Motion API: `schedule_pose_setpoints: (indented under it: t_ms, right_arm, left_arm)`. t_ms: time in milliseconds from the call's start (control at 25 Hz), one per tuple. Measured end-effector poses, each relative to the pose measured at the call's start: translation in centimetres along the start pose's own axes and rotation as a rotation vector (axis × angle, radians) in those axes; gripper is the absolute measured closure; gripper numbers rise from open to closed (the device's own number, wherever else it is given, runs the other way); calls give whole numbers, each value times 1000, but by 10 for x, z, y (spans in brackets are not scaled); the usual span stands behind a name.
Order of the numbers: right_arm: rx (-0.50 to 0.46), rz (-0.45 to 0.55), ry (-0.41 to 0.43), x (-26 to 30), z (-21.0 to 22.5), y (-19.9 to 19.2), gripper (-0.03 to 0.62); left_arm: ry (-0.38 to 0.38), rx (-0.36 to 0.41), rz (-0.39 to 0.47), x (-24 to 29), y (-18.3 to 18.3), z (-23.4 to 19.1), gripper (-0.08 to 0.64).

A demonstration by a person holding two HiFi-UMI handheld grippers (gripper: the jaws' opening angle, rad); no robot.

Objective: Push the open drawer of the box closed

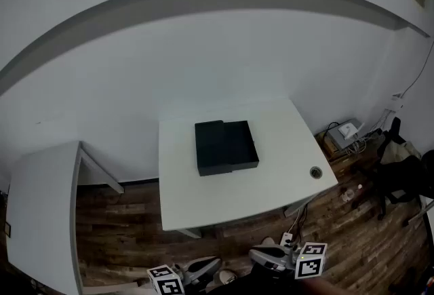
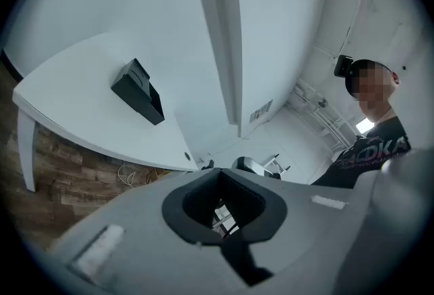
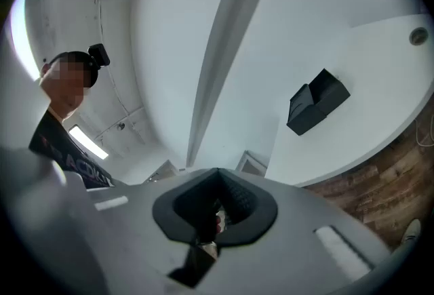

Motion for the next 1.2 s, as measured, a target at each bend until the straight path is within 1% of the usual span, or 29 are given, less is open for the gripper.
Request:
schedule_pose_setpoints:
  t_ms: [600, 960, 1200]
  right_arm:
    - [5, 3, -4, -2, 1, -1, 591]
    - [4, 44, -17, -8, 3, 6, 588]
    - [-5, 88, -38, -13, 3, 11, 588]
  left_arm:
    - [6, -6, 4, -1, -1, 0, 558]
    - [2, -5, -4, -1, 0, 1, 558]
    - [3, 21, -41, -2, 4, 6, 558]
Point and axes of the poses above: the fingertips, and each gripper's own axes: x forward along the fingers, z to its right, y out of its top, the point moved 5 cm from there along -x, backward along the fingers, and after that the axes turned 8 degrees about -z, right-handed, at the moved point
